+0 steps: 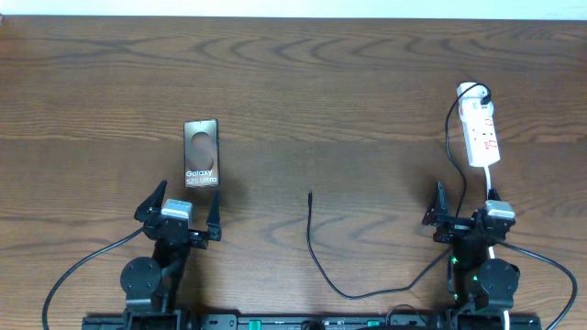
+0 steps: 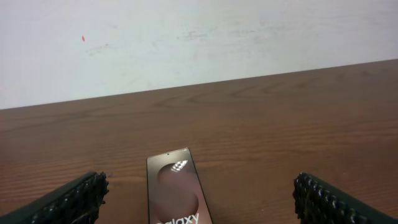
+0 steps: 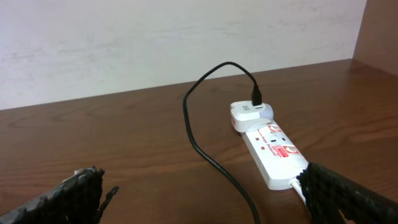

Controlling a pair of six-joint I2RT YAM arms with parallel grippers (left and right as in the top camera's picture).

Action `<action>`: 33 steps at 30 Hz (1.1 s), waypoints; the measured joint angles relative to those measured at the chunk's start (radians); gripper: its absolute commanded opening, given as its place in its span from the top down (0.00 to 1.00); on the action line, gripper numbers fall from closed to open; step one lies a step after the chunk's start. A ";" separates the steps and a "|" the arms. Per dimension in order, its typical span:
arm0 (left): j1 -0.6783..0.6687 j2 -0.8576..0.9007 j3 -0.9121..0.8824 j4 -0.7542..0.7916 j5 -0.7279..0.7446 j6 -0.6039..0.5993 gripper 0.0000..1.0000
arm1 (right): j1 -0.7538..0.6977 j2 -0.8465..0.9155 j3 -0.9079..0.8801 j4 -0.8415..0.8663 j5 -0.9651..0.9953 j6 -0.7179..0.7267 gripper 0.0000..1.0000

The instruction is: Plug charger to phone and switch on socket

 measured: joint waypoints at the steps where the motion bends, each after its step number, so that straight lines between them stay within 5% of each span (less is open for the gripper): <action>1: 0.000 0.000 0.000 0.000 0.000 0.000 0.02 | 0.000 0.000 0.000 0.000 0.000 0.000 0.01; 33: 0.000 0.000 0.000 0.000 0.000 0.000 0.02 | 0.000 0.000 0.000 0.000 0.000 0.000 0.01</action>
